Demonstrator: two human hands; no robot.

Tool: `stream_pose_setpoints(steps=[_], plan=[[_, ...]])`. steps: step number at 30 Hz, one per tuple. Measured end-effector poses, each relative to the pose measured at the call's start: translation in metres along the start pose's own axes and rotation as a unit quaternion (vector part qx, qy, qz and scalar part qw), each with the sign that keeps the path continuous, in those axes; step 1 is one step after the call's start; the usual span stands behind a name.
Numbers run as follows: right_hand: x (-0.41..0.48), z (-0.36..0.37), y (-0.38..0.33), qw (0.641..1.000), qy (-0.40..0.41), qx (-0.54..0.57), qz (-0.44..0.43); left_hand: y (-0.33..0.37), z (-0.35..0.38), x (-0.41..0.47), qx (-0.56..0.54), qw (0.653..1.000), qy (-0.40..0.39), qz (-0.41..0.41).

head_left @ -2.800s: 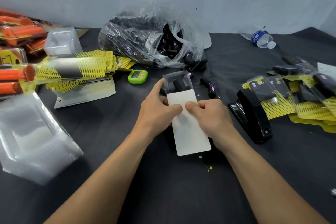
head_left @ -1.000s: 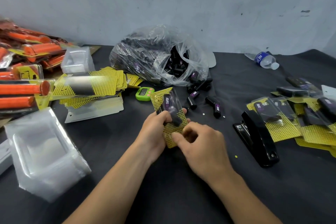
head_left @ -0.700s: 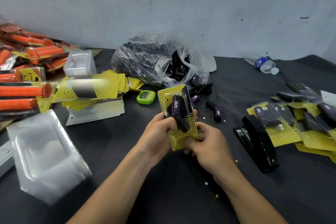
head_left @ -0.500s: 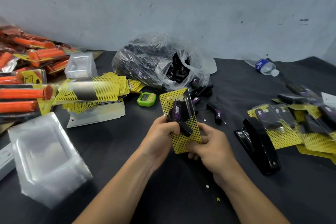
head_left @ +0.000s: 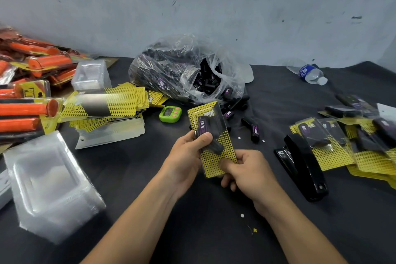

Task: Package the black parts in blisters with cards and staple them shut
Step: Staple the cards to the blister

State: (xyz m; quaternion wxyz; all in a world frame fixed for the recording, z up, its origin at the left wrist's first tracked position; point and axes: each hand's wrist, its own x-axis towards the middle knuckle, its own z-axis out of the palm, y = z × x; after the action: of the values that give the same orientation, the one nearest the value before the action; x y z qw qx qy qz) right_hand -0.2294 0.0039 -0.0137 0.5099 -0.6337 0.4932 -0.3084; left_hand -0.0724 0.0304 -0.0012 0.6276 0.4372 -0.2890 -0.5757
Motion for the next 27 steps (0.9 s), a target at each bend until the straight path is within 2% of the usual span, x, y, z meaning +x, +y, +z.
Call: stream_pose_setpoints(steps=[6, 9, 11, 12, 14, 17, 18, 19, 20, 22, 23, 24, 27], plan=[[0.001, 0.001, 0.005, 0.996, -0.016, 0.092, 0.003, 0.002, 0.000, 0.002, 0.003, 0.999, 0.002, -0.040], [0.000, 0.000, 0.005, 0.996, -0.021, 0.083, 0.005, 0.001, -0.002, 0.003, 0.011, 0.999, 0.005, -0.031], [-0.003, -0.003, 0.000, 0.999, -0.014, 0.027, -0.010, 0.000, -0.003, 0.004, 0.010, 1.000, 0.017, -0.017], [-0.005, -0.006, -0.003, 0.999, 0.013, -0.028, -0.033, 0.000, -0.004, 0.005, 0.007, 1.000, 0.028, -0.012], [-0.010, -0.018, -0.012, 0.974, 0.145, -0.135, -0.114, 0.000, -0.006, 0.008, -0.002, 0.999, 0.050, -0.005], [-0.017, -0.047, -0.025, 0.874, 0.396, -0.201, -0.196, 0.001, -0.011, 0.011, -0.010, 0.997, 0.078, -0.005], [-0.017, -0.059, -0.027, 0.846, 0.450, -0.216, -0.189, 0.002, -0.011, 0.011, -0.011, 0.996, 0.086, -0.006], [-0.017, -0.070, -0.026, 0.835, 0.469, -0.243, -0.156, 0.002, -0.012, 0.012, -0.009, 0.996, 0.092, -0.006], [-0.015, -0.078, -0.022, 0.839, 0.452, -0.288, -0.097, 0.002, -0.012, 0.012, -0.008, 0.995, 0.097, -0.007], [-0.012, -0.083, -0.016, 0.852, 0.351, -0.384, 0.049, 0.002, -0.012, 0.014, -0.014, 0.994, 0.107, -0.021], [-0.012, -0.081, -0.014, 0.860, 0.304, -0.400, 0.085, 0.003, -0.012, 0.015, -0.022, 0.993, 0.110, -0.034], [-0.011, -0.076, -0.013, 0.868, 0.276, -0.404, 0.090, 0.003, -0.012, 0.016, -0.033, 0.992, 0.109, -0.049], [-0.012, -0.063, -0.013, 0.872, 0.254, -0.418, 0.021, 0.005, -0.010, 0.016, -0.061, 0.992, 0.081, -0.081]])
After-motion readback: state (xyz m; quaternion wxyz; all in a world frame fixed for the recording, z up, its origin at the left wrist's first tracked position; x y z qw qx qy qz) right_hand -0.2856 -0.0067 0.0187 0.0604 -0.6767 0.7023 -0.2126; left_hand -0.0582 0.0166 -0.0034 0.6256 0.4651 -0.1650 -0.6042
